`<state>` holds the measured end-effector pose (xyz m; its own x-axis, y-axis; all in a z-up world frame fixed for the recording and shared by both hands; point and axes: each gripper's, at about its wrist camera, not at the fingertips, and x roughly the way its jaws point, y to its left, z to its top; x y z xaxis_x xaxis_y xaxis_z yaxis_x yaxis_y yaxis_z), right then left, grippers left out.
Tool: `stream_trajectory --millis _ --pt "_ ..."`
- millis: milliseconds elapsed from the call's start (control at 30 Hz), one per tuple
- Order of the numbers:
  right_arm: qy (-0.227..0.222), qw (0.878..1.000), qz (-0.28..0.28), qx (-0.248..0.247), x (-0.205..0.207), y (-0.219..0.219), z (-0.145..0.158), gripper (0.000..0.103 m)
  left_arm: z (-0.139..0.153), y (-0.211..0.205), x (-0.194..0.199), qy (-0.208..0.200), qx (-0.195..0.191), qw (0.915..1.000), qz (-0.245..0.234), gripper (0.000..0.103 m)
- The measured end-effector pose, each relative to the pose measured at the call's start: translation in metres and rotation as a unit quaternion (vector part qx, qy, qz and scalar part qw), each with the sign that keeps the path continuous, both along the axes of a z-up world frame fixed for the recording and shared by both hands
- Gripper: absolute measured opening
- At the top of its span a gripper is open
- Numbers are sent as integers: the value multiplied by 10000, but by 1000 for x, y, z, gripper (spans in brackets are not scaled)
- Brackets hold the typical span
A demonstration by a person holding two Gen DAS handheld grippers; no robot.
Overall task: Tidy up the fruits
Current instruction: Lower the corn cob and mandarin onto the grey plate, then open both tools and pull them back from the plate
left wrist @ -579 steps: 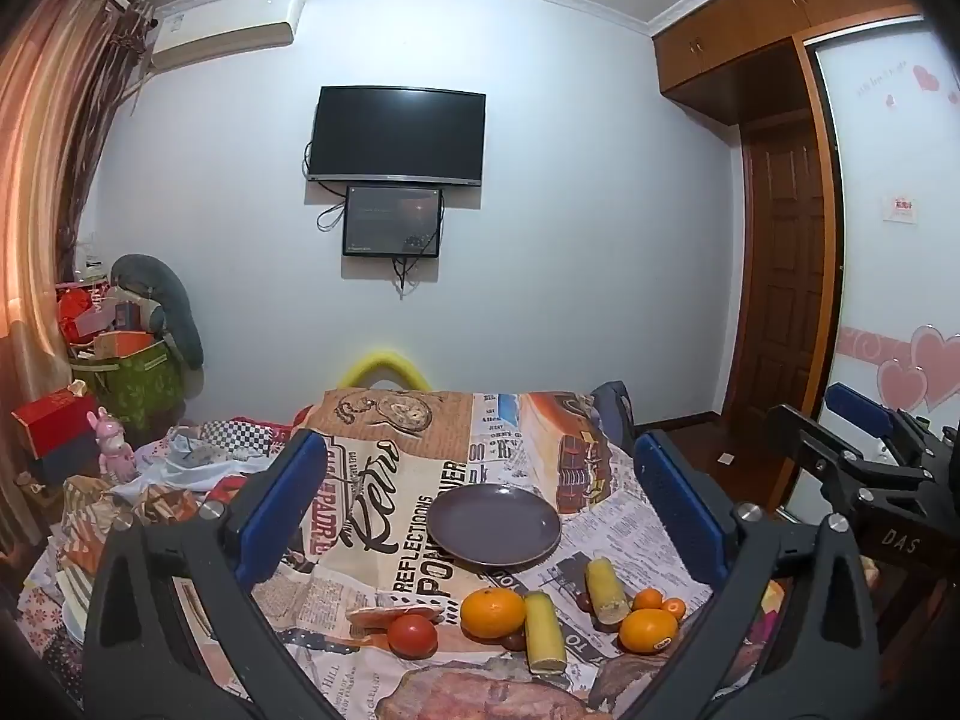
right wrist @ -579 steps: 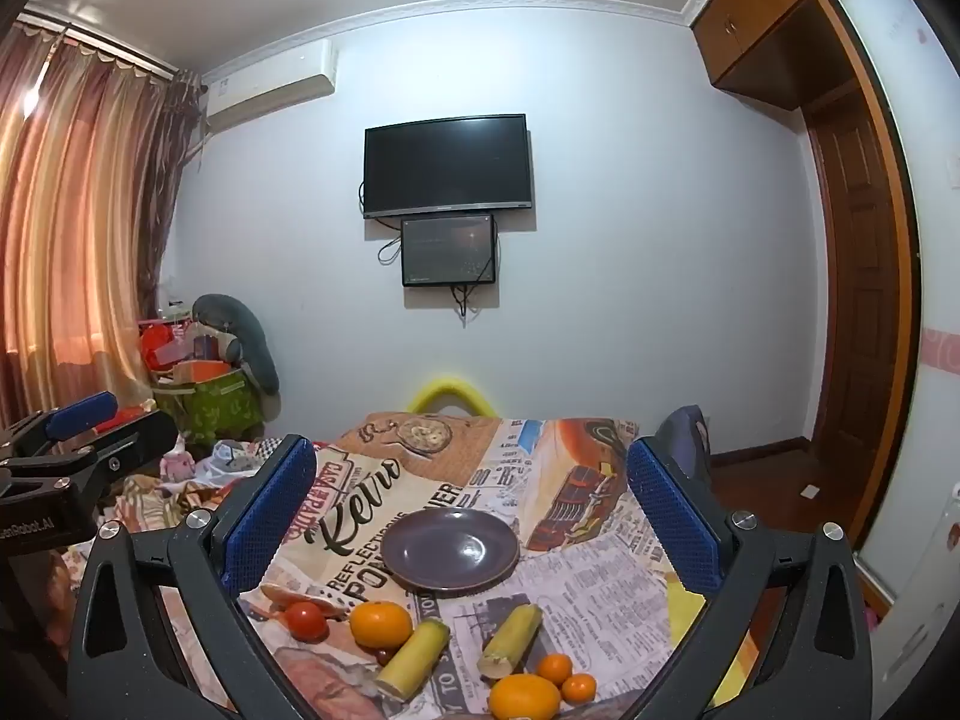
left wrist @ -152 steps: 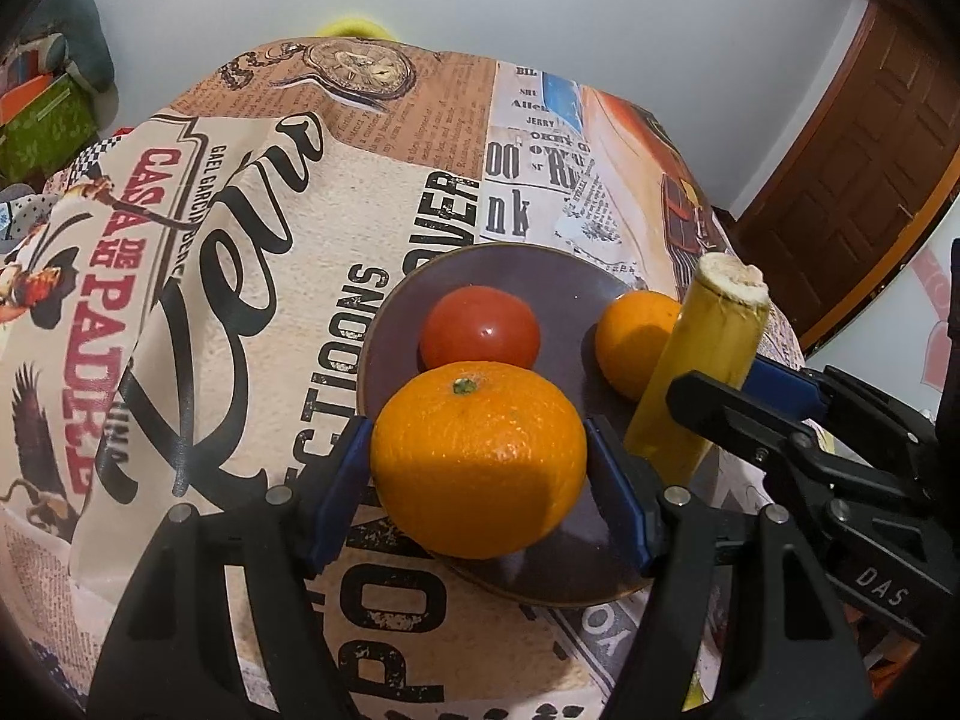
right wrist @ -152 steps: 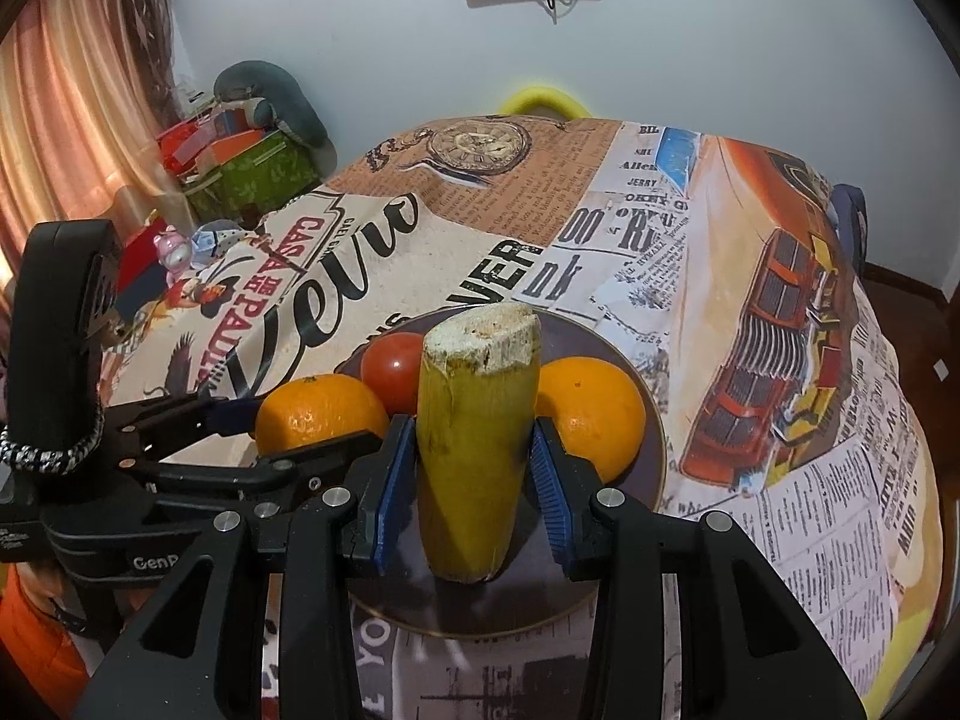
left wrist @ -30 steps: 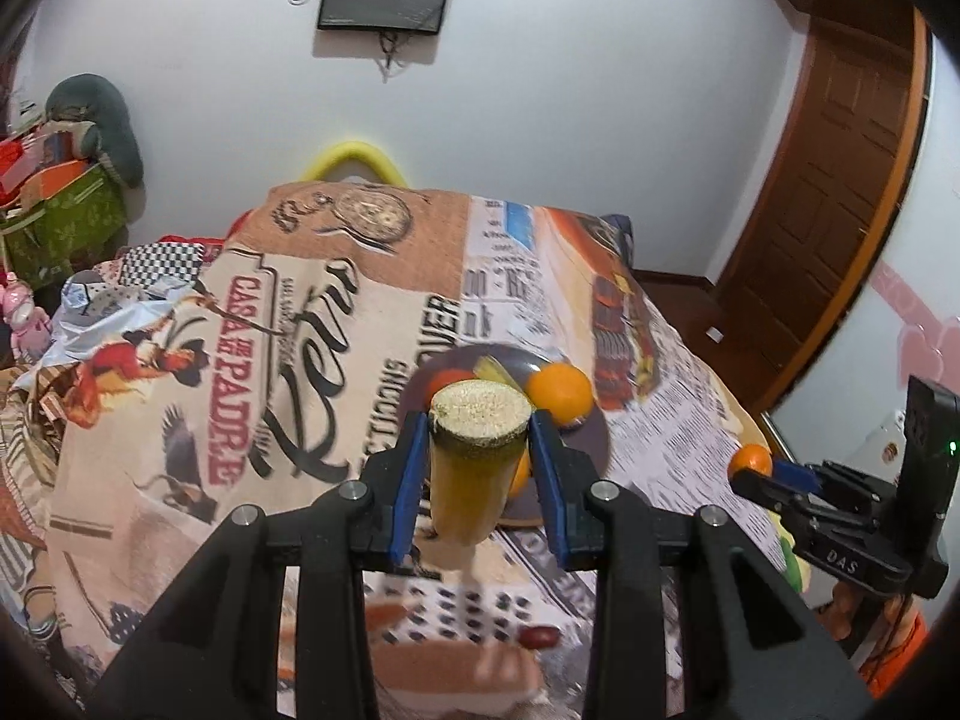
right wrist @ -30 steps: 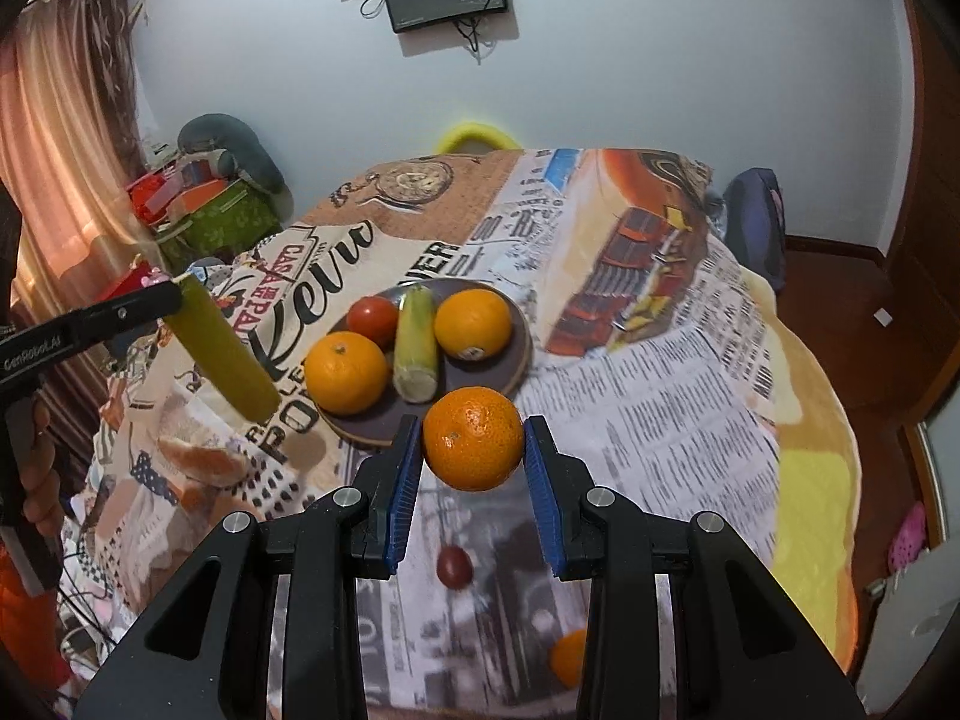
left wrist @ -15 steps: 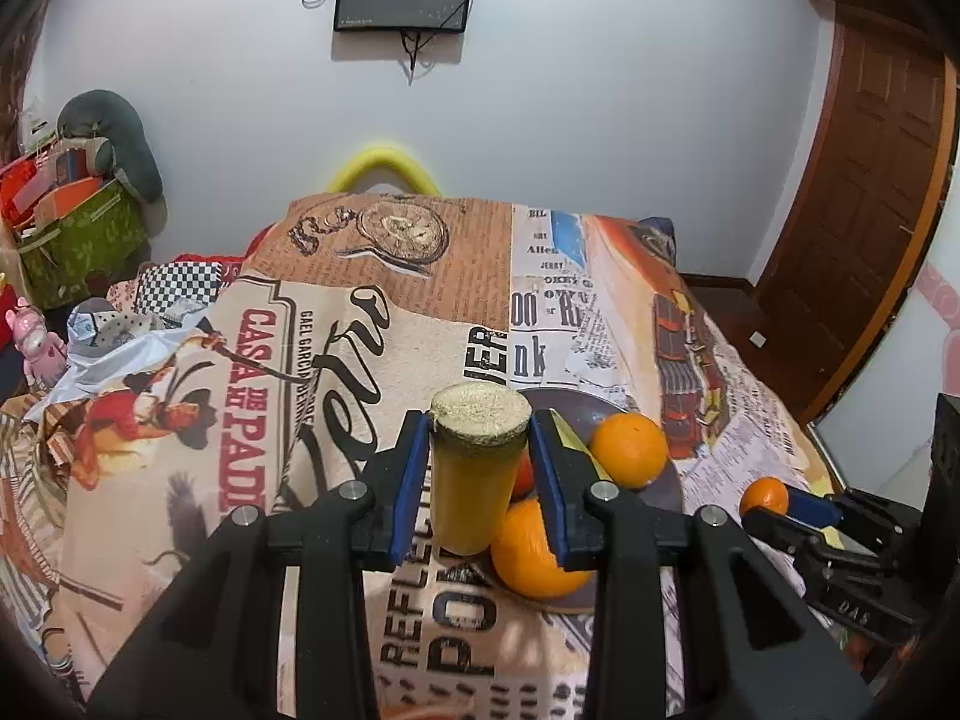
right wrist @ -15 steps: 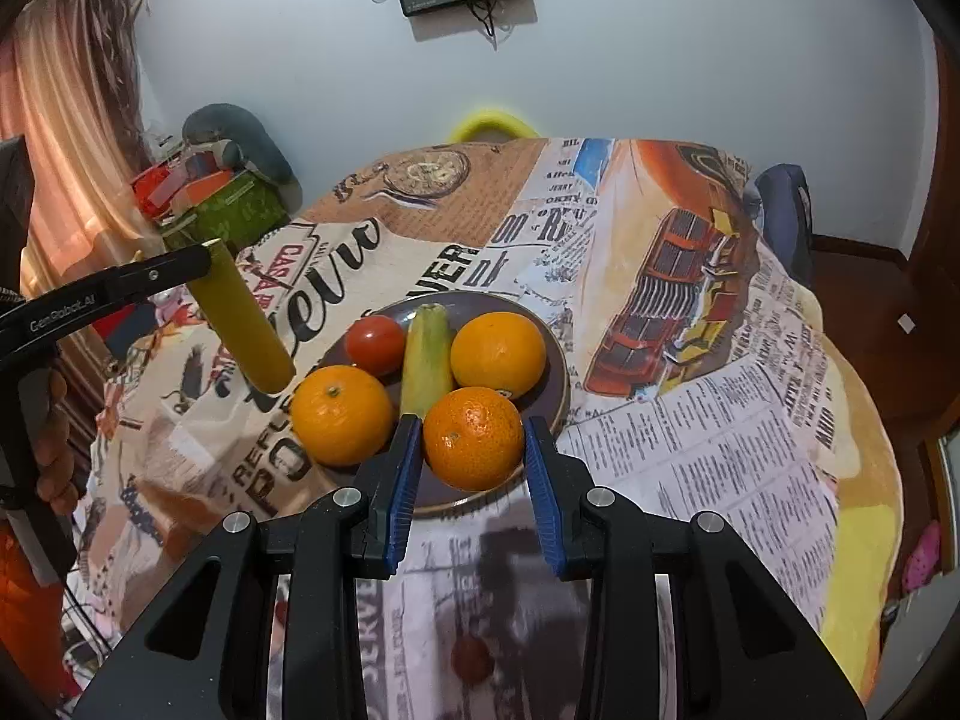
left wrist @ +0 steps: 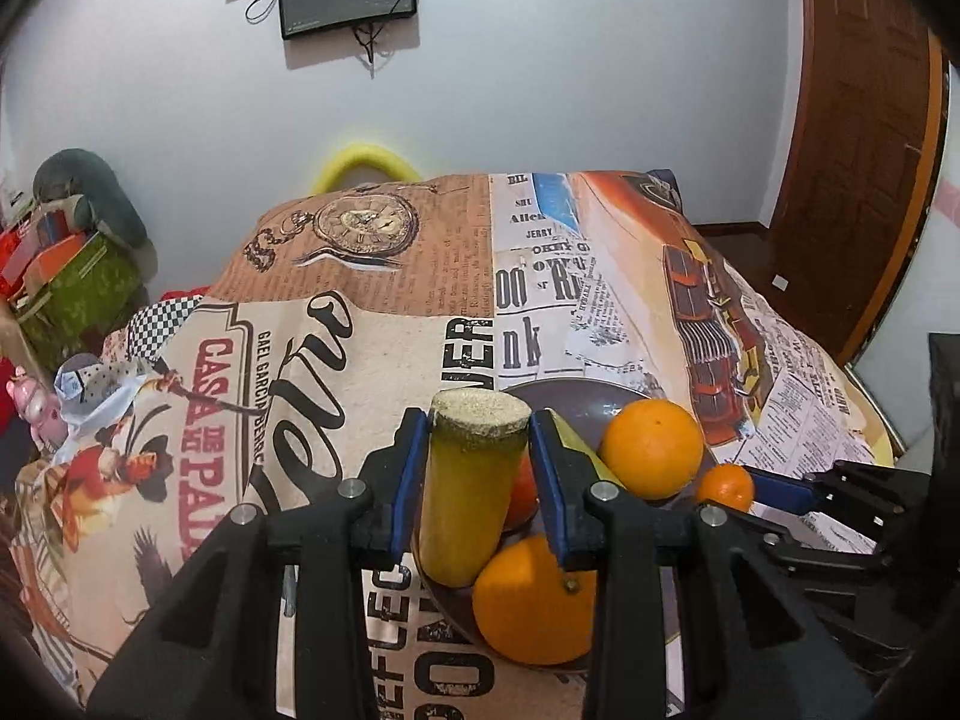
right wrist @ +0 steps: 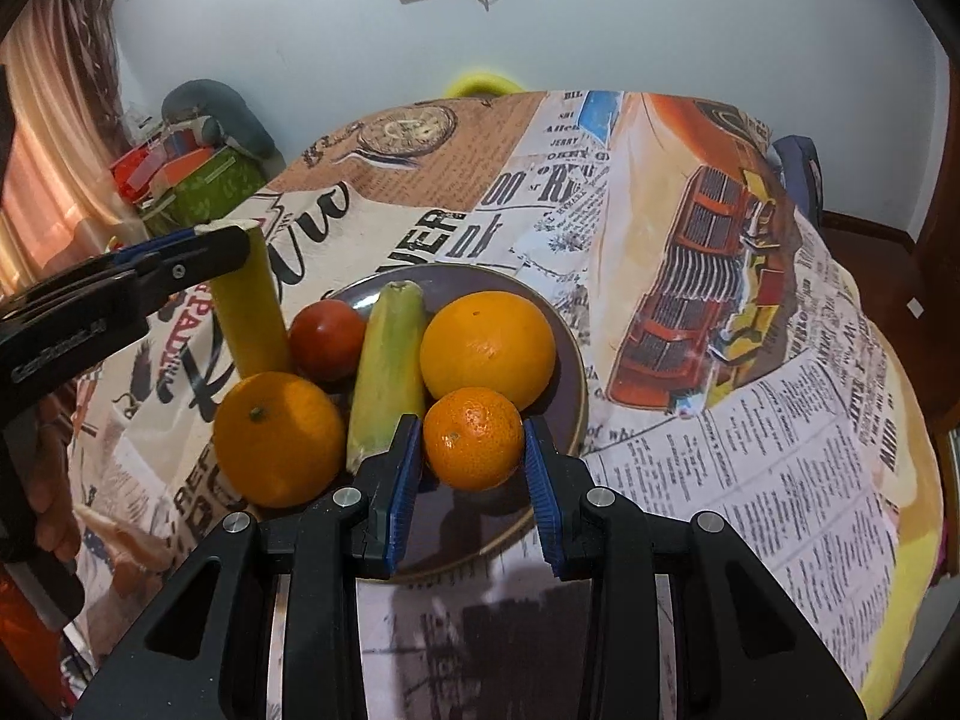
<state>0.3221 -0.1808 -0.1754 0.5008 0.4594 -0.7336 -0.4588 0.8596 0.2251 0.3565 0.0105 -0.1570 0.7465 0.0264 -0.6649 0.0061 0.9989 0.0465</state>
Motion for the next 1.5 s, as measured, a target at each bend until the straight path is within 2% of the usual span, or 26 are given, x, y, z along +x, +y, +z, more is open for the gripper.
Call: stream_trajectory --millis 100,267,567,700,933,1100,1233,1300,1500 --pt "55 10000 -2 12 4 2 -5 31 -1 0 1 9 -19 10000 -33 34" --pt "127 9999 24 -40 6 6 -12 32 -5 2 4 141 -313 9993 -174 37" --pt "203 9996 44 -188 6 10 -17 32 -20 1 5 446 -501 9975 -228 49" --pt "151 9997 42 -190 3 9 -11 36 -20 3 3 563 -696 9956 -263 54" --pt "-62 9997 2 -218 -12 3 10 37 -7 5 -17 536 -802 9950 -258 54" --pt "-328 9992 -6 -235 -31 -5 35 38 16 12 -43 349 -808 9959 -213 56" --pt "-571 9981 -66 -242 -49 -14 55 45 34 24 -67 178 -827 9963 -132 60" --pt "-676 9973 -102 -273 -57 -19 63 46 40 31 -79 133 -826 9965 -87 62" --pt "-809 9956 -245 -404 -80 -37 76 50 43 52 -110 157 -779 9968 55 63"
